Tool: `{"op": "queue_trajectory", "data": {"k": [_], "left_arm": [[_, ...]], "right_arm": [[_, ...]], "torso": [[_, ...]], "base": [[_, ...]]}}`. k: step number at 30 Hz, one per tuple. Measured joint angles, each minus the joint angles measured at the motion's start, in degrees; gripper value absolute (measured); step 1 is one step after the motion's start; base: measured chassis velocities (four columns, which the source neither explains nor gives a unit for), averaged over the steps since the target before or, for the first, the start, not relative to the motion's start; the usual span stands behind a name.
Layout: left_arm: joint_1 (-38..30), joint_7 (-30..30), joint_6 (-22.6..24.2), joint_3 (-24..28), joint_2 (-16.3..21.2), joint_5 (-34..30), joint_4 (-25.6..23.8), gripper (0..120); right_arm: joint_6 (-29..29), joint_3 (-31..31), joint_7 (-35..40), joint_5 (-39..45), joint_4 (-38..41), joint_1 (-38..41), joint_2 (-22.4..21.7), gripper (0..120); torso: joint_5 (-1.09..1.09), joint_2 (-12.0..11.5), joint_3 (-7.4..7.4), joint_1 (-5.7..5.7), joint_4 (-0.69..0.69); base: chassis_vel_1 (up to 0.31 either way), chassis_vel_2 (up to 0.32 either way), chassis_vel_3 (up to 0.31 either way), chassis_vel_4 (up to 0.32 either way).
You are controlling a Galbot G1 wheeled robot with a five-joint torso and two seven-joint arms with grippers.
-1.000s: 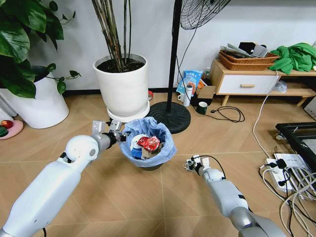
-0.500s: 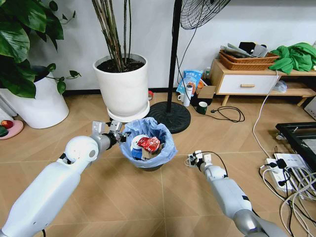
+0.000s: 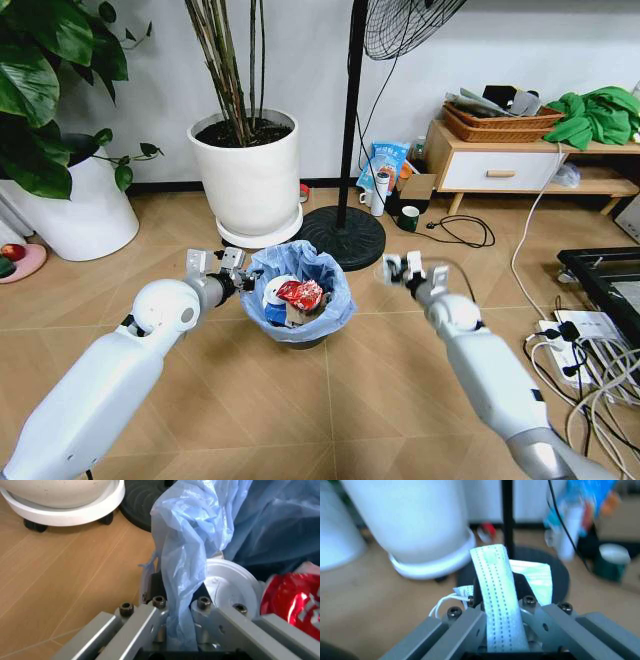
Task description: Pick up the trash bin and place the garbage on the floor into it.
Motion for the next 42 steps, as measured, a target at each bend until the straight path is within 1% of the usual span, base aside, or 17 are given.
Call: {"op": "queue_trajectory", "data": {"k": [1, 2, 6, 7, 10, 15, 16, 21, 29, 31, 32, 33, 36, 37, 40, 41, 42], "left_arm": [[0.00, 0.03, 0.00, 0.00, 0.01, 0.00, 0.00, 0], [0.00, 0.03, 0.00, 0.00, 0.01, 0.00, 0.00, 0], [-0.39, 0.06, 0.00, 0.80, 0.01, -0.02, 0.02, 0], [-0.39, 0.06, 0.00, 0.80, 0.01, -0.02, 0.02, 0], [-1.20, 0.54, 0.00, 1.86, -0.27, 0.00, 0.68, 0], [-3.09, 1.10, 0.00, 3.60, -1.36, 0.10, 2.26, 0], [-3.09, 1.10, 0.00, 3.60, -1.36, 0.10, 2.26, 0], [-5.86, 1.16, 0.00, 5.57, -2.53, -0.12, 4.20, 0], [-7.32, 1.02, 0.00, 6.86, -3.04, -0.51, 5.07, 0], [-7.60, 0.95, 0.00, 7.02, -3.21, -0.58, 5.25, 0], [-7.71, 0.93, 0.00, 7.04, -3.28, -0.59, 5.28, 0], [-7.71, 0.93, 0.00, 7.04, -3.28, -0.59, 5.28, 0], [-8.00, 0.88, 0.00, 7.09, -3.48, -0.65, 5.38, 0], [-8.00, 0.88, 0.00, 7.09, -3.48, -0.65, 5.38, 0], [-8.18, 0.75, 0.00, 7.12, -3.69, -0.69, 5.39, 0], [-8.18, 0.75, 0.00, 7.12, -3.69, -0.69, 5.39, 0], [-8.20, 0.67, 0.00, 7.13, -3.76, -0.70, 5.39, 0]], "right_arm": [[-0.91, -0.19, -0.06, 1.16, 2.28, 0.40, -0.37, 0], [-0.91, -0.19, -0.06, 1.16, 2.28, 0.40, -0.37, 0], [-3.67, -2.61, -0.07, 5.55, 10.41, 1.61, -1.57, 0], [-3.67, -2.61, -0.07, 5.55, 10.41, 1.61, -1.57, 0], [-5.54, -5.55, 0.17, 10.14, 16.82, 2.37, -2.70, 0], [-6.55, -10.07, 0.07, 14.10, 22.33, 2.91, -4.65, 0], [-6.55, -10.07, 0.07, 14.10, 22.33, 2.91, -4.65, 0], [-7.10, -15.69, -0.12, 16.21, 25.64, 2.90, -6.84, 0], [-7.44, -18.58, -0.14, 15.43, 25.67, 2.66, -7.26, 0], [-7.46, -19.34, -0.05, 14.90, 25.69, 2.61, -7.54, 12], [-7.39, -19.53, -0.05, 14.61, 25.65, 2.60, -7.62, 15], [-7.39, -19.53, -0.05, 14.61, 25.65, 2.60, -7.62, 15], [-7.24, -19.79, -0.02, 14.22, 25.46, 2.60, -7.72, 29], [-7.24, -19.79, -0.02, 14.22, 25.46, 2.60, -7.72, 29], [-7.15, -19.83, 0.07, 14.15, 25.45, 2.61, -7.74, 43], [-7.15, -19.83, 0.07, 14.15, 25.45, 2.61, -7.74, 43], [-7.13, -19.83, 0.08, 14.14, 25.47, 2.61, -7.76, 48]], "torso": [[0.00, 0.00, 0.00, 0.00, 0.00], [0.00, 0.00, 0.00, 0.00, 0.00], [0.01, 0.00, 0.00, 0.00, 0.00], [0.01, 0.00, 0.00, 0.00, 0.00], [0.01, 0.00, 0.00, 0.00, 0.00], [0.01, 0.00, 0.00, 0.00, 0.00], [0.01, 0.00, 0.00, 0.00, 0.00], [0.02, 0.00, 0.00, 0.00, -0.01], [0.03, 0.00, 0.00, 0.00, 0.00], [0.01, 0.00, 0.00, 0.00, 0.00], [0.02, 0.00, 0.00, 0.00, 0.00], [0.02, 0.00, 0.00, 0.00, 0.00], [0.02, 0.00, 0.00, 0.00, -0.01], [0.02, 0.00, 0.00, 0.00, -0.01], [0.02, 0.00, 0.00, 0.00, 0.00], [0.02, 0.00, 0.00, 0.00, 0.00], [0.02, 0.00, 0.00, 0.00, 0.00]], "base": [[0.000, 0.000, 0.000, 0.000], [0.000, 0.000, 0.000, 0.000], [0.000, 0.000, 0.000, 0.000], [0.000, 0.000, 0.000, 0.000], [0.000, 0.000, 0.000, 0.000], [0.000, 0.000, 0.000, 0.000], [0.000, 0.000, 0.000, 0.000], [0.000, 0.000, 0.000, 0.000], [0.000, 0.000, 0.000, 0.000], [0.000, 0.000, 0.000, 0.000], [0.000, 0.000, 0.000, 0.000], [0.000, 0.000, 0.000, 0.000], [0.000, 0.000, 0.000, 0.000], [0.000, 0.000, 0.000, 0.000], [0.000, 0.000, 0.000, 0.000], [0.000, 0.000, 0.000, 0.000], [0.000, 0.000, 0.000, 0.000]]}}
